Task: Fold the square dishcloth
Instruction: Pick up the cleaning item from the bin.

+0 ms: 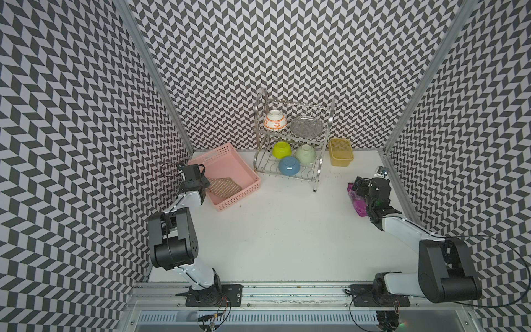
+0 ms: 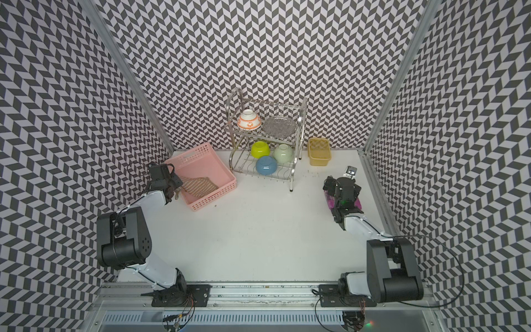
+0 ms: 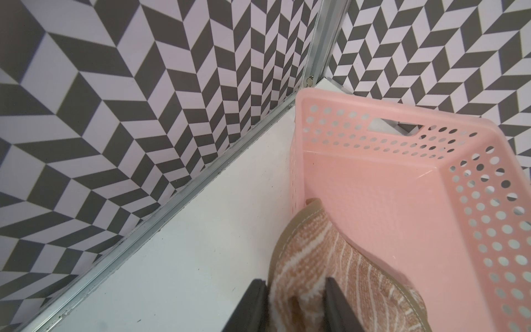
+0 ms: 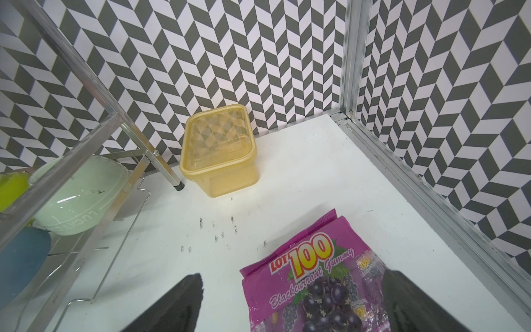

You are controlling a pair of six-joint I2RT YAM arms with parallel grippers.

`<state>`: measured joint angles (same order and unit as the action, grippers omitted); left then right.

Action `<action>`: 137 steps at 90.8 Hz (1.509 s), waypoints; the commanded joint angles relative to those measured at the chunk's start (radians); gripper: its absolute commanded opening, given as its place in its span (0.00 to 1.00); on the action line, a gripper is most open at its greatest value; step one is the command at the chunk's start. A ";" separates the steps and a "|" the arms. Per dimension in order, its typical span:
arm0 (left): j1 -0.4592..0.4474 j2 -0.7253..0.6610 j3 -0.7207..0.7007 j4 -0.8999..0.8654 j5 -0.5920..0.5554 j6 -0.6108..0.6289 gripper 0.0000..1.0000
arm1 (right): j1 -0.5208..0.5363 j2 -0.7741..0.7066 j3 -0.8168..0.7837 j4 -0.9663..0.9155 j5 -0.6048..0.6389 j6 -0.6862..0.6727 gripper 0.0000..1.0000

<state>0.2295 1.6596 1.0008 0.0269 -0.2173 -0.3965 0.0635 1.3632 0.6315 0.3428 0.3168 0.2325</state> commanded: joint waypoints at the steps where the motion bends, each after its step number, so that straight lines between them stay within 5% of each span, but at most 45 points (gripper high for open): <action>1: -0.006 -0.031 0.036 -0.016 0.009 0.022 0.28 | 0.010 0.012 0.029 0.032 -0.004 -0.006 1.00; 14: -0.023 -0.033 0.062 -0.034 0.011 0.035 0.10 | 0.009 0.012 0.030 0.031 -0.002 -0.007 1.00; 50: -0.127 -0.069 0.156 -0.073 0.021 0.095 0.00 | 0.012 0.002 0.030 0.023 0.023 0.000 1.00; 104: -0.642 -0.269 0.204 -0.088 0.010 0.038 0.00 | 0.014 -0.069 0.051 -0.082 0.078 0.053 1.00; 137: -1.008 -0.204 0.325 -0.025 -0.108 -0.007 0.00 | 0.021 -0.141 0.067 -0.153 0.018 0.090 1.00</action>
<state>-0.6971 1.4322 1.2743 -0.0517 -0.2527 -0.3840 0.0765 1.2572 0.6662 0.2073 0.3607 0.2935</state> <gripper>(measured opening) 0.050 0.993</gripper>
